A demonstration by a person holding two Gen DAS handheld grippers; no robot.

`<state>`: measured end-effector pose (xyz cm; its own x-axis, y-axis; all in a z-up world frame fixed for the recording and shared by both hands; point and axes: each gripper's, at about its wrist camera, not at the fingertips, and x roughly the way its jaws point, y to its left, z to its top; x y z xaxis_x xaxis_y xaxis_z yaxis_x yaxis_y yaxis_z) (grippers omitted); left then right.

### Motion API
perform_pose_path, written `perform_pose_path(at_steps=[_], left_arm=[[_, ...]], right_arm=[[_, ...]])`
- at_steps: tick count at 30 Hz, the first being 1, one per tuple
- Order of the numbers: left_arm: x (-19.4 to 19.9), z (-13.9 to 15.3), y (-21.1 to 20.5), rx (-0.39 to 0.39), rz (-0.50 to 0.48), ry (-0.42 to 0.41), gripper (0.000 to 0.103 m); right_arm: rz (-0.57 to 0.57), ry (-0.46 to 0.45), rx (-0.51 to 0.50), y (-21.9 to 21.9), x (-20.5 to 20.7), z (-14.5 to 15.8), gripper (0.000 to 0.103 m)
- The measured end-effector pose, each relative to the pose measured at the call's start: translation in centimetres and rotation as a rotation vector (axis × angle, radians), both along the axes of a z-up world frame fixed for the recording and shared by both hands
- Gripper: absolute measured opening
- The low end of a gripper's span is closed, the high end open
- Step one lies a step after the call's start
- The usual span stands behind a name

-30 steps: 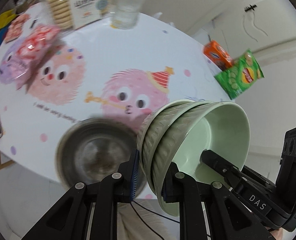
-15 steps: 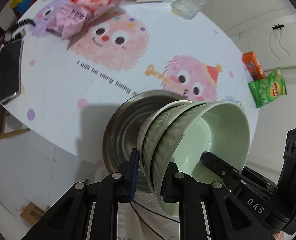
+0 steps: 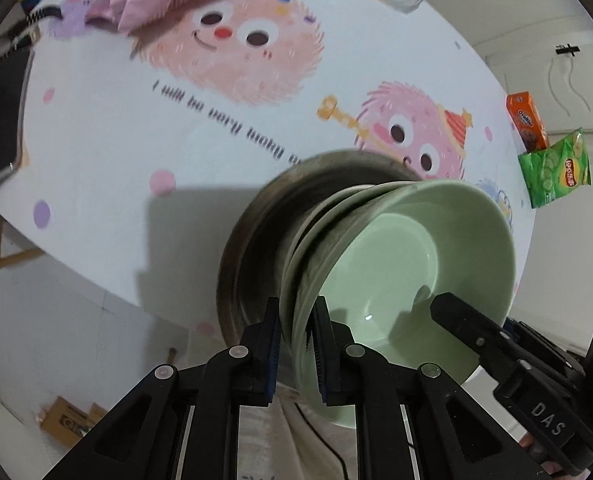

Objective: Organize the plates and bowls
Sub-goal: 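Lift the ceramic bowl stack with both grippers and carry it over the steel bowls, then lower the ceramic stack into the steel bowls and open both grippers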

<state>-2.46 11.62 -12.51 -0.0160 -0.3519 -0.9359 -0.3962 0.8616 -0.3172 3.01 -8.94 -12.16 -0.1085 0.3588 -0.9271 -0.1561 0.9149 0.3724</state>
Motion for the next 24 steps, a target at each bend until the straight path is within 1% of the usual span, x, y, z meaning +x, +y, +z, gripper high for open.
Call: perform_pose_path(at_steps=[2,4,8,11,15,17,19,21,22,24], left_arm=[[-0.1,-0.1,0.2,-0.006,0.009,0.004,0.014],[-0.1,-0.1,0.4,0.006,0.006,0.006,0.014],[0.1,0.1,0.6,0.007,0.012,0.007,0.014],[0.2,0.1,0.3,0.022,0.003,0.009,0.014],[0.3,0.1,0.5,0.016,0.006,0.018,0.015],[0.4,0.3,0.5,0.032,0.001,0.015,0.015],[0.4,0.5,0.6,0.045,-0.006,0.004,0.02],[0.3,0.7,0.8,0.05,-0.002,-0.008,0.031],[0.3,0.8,1.0,0.051,-0.001,-0.011,0.034],[0.1,1.4,1.4,0.054,0.007,-0.033,0.045]], right_arm=[[0.007,-0.001,-0.004,0.3,-0.2,0.0,0.024],[0.026,-0.009,-0.026,0.9,-0.3,0.2,0.024],[0.029,0.008,-0.047,1.2,-0.6,-0.3,0.022],[0.027,0.014,-0.049,1.2,-0.5,-0.4,0.022],[0.019,0.03,-0.045,1.0,-0.4,-0.5,0.022],[0.017,0.033,-0.041,1.0,-0.3,-0.5,0.022],[0.017,0.027,-0.043,0.9,-0.4,-0.5,0.022],[0.017,0.017,-0.046,0.7,-0.5,-0.3,0.025],[0.015,0.015,-0.046,0.6,-0.5,-0.2,0.026],[0.01,0.009,-0.045,0.3,-0.4,0.0,0.027]])
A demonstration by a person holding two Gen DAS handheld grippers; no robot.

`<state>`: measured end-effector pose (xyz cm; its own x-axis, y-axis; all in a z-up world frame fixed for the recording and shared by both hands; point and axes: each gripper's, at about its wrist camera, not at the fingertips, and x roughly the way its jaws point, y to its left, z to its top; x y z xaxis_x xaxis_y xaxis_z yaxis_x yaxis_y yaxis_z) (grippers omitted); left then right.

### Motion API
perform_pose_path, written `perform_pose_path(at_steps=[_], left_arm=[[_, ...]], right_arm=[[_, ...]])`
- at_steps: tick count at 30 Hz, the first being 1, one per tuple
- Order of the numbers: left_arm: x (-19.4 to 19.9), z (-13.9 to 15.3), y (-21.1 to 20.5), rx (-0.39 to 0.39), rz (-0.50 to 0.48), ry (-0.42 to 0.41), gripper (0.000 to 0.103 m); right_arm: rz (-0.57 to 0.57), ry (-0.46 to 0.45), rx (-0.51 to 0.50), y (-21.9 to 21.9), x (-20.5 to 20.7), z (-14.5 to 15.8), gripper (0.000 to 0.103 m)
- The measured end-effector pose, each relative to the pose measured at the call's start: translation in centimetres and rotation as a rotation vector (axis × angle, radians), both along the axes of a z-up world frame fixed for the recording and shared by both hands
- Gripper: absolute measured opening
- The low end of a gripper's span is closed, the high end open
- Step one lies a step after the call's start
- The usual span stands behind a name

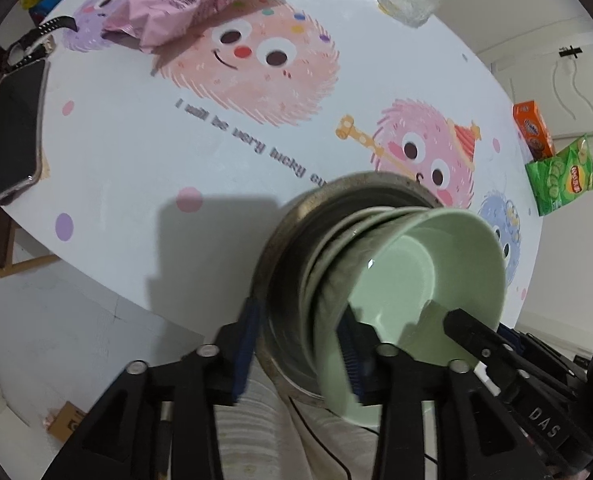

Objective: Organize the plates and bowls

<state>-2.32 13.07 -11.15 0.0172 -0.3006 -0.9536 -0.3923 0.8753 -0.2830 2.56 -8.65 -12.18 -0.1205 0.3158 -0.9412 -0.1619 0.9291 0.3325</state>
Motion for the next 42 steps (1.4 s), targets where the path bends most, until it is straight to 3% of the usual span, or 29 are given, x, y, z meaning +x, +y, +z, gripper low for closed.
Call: perform_pose_path(at_steps=[2,4,13,18,25,28,32,36,38,40,42], left_arm=[[0.0,0.5,0.2,-0.006,-0.004,-0.018,0.052],[0.0,1.0,0.5,-0.005,-0.004,-0.031,0.056],[-1.0,3.6,3.4,-0.033,0.008,-0.126,0.056],[-2.4,1.3,5.5,-0.068,0.018,-0.092,0.056],[-2.7,-2.7,4.4,-0.135,0.022,-0.078,0.056],[-2.4,-3.7,4.2,-0.162,0.037,-0.081,0.054],[-2.0,-4.4,4.4,-0.196,0.054,-0.079,0.035],[-1.3,-4.3,3.9,-0.228,0.035,-0.095,0.013],[-1.1,-4.2,3.7,-0.229,0.034,-0.095,0.013],[-1.1,-4.2,3.7,-0.228,0.024,-0.102,0.013],[-1.1,-4.0,3.4,-0.209,-0.002,-0.114,0.012]], right_arm=[[-0.008,-0.009,0.018,-0.4,0.0,0.5,0.031],[-0.013,-0.025,0.024,-0.9,0.1,1.1,0.045],[-0.116,-0.102,0.098,-4.8,0.7,3.6,0.046],[-0.164,-0.067,0.076,-7.7,0.2,1.4,0.046],[-0.195,0.012,0.116,-7.9,-1.1,-2.7,0.046],[-0.191,0.021,0.124,-7.3,-1.0,-3.9,0.046],[-0.18,0.029,0.138,-6.4,-0.7,-5.1,0.046],[-0.169,0.055,0.152,-5.6,-0.4,-6.2,0.026],[-0.161,0.055,0.14,-5.4,-0.4,-6.5,0.022],[-0.156,0.056,0.124,-5.6,-0.3,-6.6,0.011],[-0.155,0.062,0.133,-5.9,-0.3,-6.8,0.011]])
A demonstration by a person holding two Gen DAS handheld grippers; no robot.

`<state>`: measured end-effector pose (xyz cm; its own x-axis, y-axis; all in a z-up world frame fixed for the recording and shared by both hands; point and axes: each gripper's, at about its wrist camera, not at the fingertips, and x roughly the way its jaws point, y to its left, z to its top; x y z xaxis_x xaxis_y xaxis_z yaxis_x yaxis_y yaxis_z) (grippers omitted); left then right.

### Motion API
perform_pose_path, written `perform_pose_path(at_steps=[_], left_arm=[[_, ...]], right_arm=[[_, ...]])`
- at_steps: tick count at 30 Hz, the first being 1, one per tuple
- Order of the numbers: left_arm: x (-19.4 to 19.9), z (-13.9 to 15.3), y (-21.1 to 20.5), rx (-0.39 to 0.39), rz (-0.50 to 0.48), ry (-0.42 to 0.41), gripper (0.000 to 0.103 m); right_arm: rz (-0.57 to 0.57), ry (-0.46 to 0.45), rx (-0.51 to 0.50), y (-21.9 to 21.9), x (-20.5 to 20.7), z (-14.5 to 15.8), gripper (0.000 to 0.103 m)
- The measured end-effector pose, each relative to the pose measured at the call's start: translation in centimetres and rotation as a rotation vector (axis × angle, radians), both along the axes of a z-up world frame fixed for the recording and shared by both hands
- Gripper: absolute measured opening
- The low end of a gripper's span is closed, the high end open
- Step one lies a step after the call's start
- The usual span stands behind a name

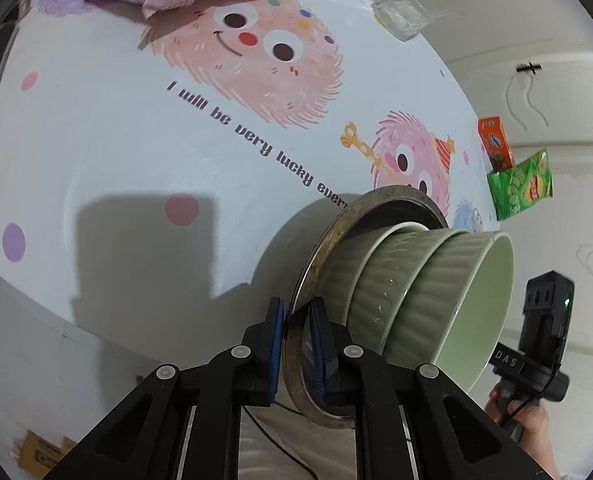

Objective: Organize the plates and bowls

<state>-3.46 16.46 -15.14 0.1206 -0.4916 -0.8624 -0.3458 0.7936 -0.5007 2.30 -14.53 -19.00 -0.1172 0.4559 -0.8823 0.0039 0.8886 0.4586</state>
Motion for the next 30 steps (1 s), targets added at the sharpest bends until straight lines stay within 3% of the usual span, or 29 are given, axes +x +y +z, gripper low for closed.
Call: perform_pose_path(at_steps=[16,30], left_arm=[[2.1,2.2,-2.3,0.182,-0.127,-0.134,0.009],[9.3,2.3,-8.1,0.237,-0.266,-0.218,0.01]], right_arm=[[0.128,-0.146,-0.098,1.3,0.1,1.5,0.014],[0.05,-0.286,-0.183,-3.1,3.5,2.6,0.014]])
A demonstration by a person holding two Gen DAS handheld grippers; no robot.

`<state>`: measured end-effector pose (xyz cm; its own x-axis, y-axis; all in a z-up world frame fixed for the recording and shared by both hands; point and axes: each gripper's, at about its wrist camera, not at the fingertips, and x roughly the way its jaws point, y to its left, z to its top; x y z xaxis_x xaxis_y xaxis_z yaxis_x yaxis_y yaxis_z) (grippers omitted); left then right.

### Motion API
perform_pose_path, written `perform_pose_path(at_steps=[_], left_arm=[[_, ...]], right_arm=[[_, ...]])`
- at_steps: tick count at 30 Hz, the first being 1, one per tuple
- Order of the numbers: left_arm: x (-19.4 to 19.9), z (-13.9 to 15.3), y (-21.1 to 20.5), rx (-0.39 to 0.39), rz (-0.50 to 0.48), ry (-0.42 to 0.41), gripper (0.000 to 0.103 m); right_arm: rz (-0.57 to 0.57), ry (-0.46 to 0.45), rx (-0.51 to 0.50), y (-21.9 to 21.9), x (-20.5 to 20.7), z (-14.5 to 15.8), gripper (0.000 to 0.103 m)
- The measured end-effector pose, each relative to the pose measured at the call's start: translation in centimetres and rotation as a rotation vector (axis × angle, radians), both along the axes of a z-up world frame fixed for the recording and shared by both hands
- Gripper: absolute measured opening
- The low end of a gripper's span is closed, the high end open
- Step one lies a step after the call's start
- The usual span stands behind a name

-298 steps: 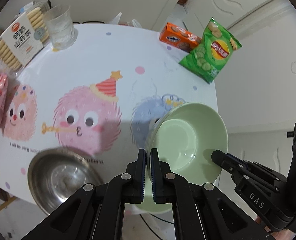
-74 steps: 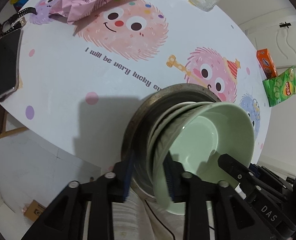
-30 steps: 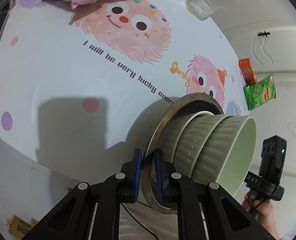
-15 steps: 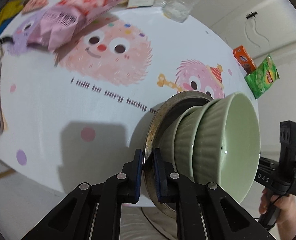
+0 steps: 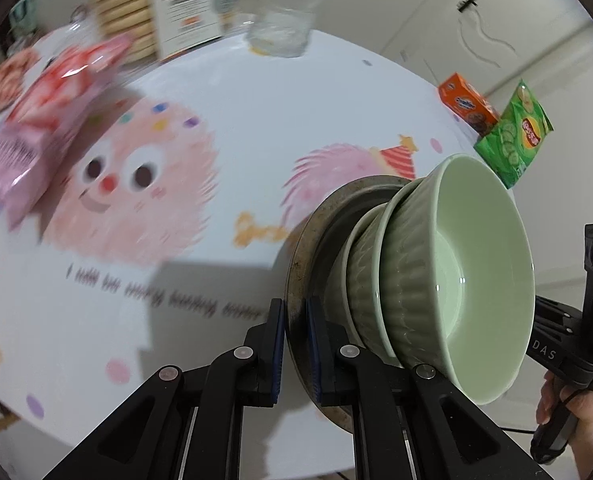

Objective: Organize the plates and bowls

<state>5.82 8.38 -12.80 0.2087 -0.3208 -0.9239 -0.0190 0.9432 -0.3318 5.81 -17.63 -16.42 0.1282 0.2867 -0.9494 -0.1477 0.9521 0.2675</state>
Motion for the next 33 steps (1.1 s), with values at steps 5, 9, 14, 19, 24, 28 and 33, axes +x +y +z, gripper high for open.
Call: perform_pose_path(at_steps=[5,9,14,19,24,28,33], left_arm=[[3.4,-0.4,-3.0,0.004,-0.052,-0.011,0.01],[5.3,-0.6,-4.5,-0.002,-0.068,-0.013,0.01],[6.2,-0.7,-4.9,-0.002,-0.069,-0.007,0.01],[6.3,-0.9,-4.6,-0.021,-0.041,0.002,0.01],[6.1,-0.8,-4.4,0.002,-0.028,0.003,0.02],[5.5,-0.4,-4.0,0.025,0.002,-0.003,0.028],[4.3,1.5,-3.4,0.062,0.017,-0.052,0.043]], right_arm=[[-0.073,-0.014,-0.017,-3.1,1.8,-0.1,0.014],[-0.119,-0.021,-0.031,-5.3,3.0,-0.2,0.014],[-0.138,-0.004,-0.027,-6.2,3.6,-0.6,0.014],[-0.165,0.02,0.002,-6.4,3.5,-1.0,0.015],[-0.169,0.026,-0.001,-6.0,3.7,-0.9,0.022],[-0.194,0.013,-0.009,-6.1,3.4,-0.3,0.032],[-0.238,-0.014,-0.015,-7.5,2.1,1.3,0.042]])
